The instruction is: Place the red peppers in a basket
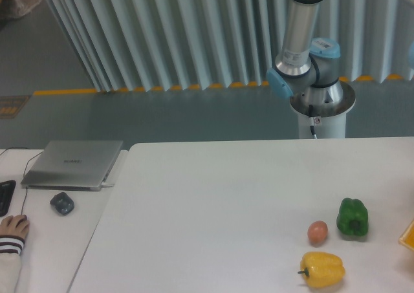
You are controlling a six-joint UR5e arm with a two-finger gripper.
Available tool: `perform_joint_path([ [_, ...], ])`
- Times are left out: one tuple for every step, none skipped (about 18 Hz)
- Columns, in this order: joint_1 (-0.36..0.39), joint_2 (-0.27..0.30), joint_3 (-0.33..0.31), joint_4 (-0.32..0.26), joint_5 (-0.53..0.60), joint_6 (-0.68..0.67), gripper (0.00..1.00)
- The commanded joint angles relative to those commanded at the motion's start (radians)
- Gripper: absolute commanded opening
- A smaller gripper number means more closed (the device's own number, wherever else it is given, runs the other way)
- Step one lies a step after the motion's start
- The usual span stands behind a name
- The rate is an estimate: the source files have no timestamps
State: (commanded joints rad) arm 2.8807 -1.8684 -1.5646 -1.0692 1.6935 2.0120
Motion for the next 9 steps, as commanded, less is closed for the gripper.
perform_joint_path([
  [0.005, 0.002, 0.0, 0.0, 0.0, 0.034, 0.51],
  [0.006, 0.002, 0.001, 0.002, -0.002, 0.051, 0.51],
  [0.005, 0.0, 0.001, 0.0, -0.002, 0.045, 0.51],
  [0.003, -0.002, 0.0, 0.0, -0.002, 0.044, 0.51],
  [0.002, -0.002, 0.001, -0.002, 0.0, 0.039, 0.53],
  [0.002, -0.003, 0.005, -0.003, -0.002, 0.031, 0.74],
  [0.003, -0.005, 0.006, -0.003, -0.002, 0.028, 1.0],
  [0.003, -0.008, 0.006, -0.003, -0.002, 0.031, 1.0],
  [0.005, -0.008, 0.008, -0.003, -0.003, 0.03, 1.0],
])
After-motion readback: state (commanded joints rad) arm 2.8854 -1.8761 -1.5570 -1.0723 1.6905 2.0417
